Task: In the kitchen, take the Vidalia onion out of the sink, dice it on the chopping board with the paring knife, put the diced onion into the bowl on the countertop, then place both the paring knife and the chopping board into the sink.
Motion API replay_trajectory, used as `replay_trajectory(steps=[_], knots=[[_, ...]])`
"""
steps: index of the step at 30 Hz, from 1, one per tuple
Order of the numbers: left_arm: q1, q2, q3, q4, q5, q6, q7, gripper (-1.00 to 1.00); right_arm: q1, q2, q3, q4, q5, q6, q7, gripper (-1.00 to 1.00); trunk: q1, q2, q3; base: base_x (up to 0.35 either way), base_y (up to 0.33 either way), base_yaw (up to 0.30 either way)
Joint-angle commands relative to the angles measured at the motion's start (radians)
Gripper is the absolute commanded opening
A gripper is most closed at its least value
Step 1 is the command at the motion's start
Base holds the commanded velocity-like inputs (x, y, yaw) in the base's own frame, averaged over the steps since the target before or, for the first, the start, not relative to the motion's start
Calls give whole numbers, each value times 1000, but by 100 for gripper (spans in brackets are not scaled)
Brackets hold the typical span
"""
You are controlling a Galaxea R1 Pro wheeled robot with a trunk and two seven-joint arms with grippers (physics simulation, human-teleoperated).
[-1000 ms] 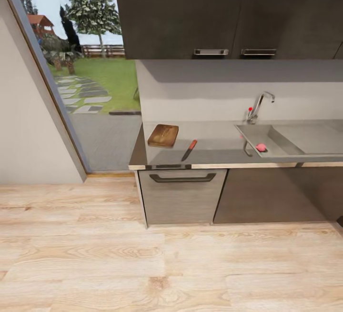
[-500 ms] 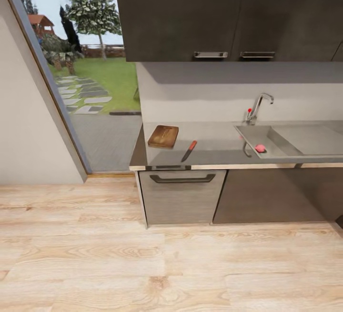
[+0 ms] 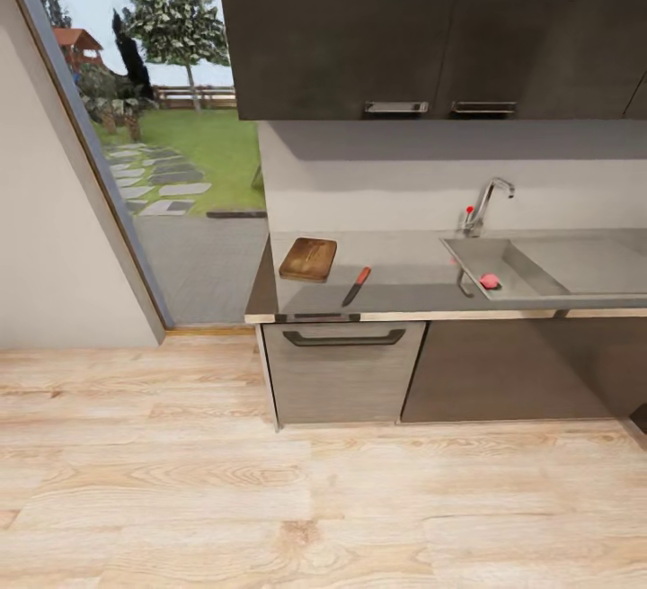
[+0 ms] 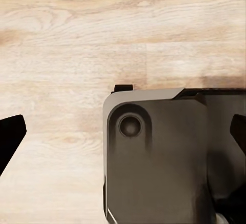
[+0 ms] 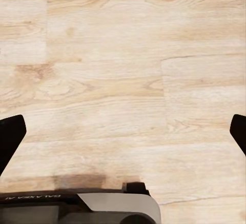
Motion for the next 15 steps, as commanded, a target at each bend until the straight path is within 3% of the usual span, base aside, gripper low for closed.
replay_trajectory(steps=[1,6,15], knots=[[0,0,1,-1,0,-1,0,100,0,0,1,0,0,-3,-4,100,-3,6,2,0,0,0],[0,0,1,-1,0,-1,0,100,0,0,1,0,0,-3,-4,100,-23,41,17,0,0,0],[0,0,1,-1,0,-1,0,100,0,1,2,0,0,-3,-4,100,-23,41,17,0,0,0]])
